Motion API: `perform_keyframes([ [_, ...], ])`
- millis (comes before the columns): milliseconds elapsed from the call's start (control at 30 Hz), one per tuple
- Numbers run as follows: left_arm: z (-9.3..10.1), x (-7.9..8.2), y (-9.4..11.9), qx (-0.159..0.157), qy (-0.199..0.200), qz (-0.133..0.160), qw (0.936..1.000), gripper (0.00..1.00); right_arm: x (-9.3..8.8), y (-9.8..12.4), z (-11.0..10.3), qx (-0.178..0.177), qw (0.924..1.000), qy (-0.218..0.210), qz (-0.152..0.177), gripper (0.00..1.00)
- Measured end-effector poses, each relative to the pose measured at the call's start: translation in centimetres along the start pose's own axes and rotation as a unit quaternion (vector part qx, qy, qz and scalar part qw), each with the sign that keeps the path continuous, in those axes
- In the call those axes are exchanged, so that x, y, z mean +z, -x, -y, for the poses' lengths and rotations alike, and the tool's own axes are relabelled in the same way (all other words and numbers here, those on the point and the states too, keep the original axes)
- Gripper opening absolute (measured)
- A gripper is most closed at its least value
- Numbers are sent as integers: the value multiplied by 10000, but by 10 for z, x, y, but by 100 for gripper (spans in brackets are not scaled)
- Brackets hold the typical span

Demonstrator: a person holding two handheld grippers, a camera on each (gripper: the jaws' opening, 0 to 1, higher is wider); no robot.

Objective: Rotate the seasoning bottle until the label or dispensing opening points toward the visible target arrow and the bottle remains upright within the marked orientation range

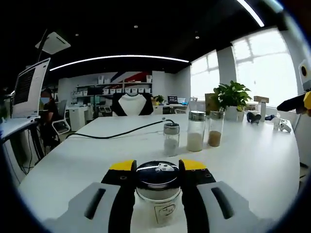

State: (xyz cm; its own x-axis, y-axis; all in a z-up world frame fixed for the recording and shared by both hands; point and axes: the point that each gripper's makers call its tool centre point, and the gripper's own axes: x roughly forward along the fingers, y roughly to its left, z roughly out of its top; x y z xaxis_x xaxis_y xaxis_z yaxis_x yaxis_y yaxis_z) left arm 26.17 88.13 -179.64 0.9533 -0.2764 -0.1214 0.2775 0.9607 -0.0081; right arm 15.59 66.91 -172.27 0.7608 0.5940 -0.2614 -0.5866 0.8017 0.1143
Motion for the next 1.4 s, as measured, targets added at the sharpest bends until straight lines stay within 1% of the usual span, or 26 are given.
perform_keyframes([
  [33,1,-2,1,-16,-65,-60,10000,37,-1,0,0,-2,10000,-2,-5,73],
  [233,2,-3,4,41,-64,-34,10000,37,-8,2,1,2,10000,-41,-65,73],
  [533,4,-3,7,34,-71,-77,9999,37,-9,4,1,8,10000,-93,-32,73],
  [700,4,-5,8,-54,-219,-257,9994,37,-12,5,1,17,9999,-115,-44,73],
  [800,1,-4,10,15,-455,-380,9982,40,-12,6,1,20,9999,-140,-15,73],
  [933,0,-5,11,104,-446,-522,9976,48,-12,7,3,8,9993,-350,96,73],
  [1000,2,-8,13,80,-511,-630,9967,49,-12,8,3,3,9993,-368,106,73],
  [1100,4,-8,13,47,-506,-619,9968,49,-11,9,4,-7,9993,-362,133,73],
  [1233,4,1,13,32,-516,-593,9969,48,-12,12,8,-77,9987,-464,179,73],
  [1400,3,21,14,27,-504,-452,9977,49,-14,13,9,-57,9983,-549,195,73],
])
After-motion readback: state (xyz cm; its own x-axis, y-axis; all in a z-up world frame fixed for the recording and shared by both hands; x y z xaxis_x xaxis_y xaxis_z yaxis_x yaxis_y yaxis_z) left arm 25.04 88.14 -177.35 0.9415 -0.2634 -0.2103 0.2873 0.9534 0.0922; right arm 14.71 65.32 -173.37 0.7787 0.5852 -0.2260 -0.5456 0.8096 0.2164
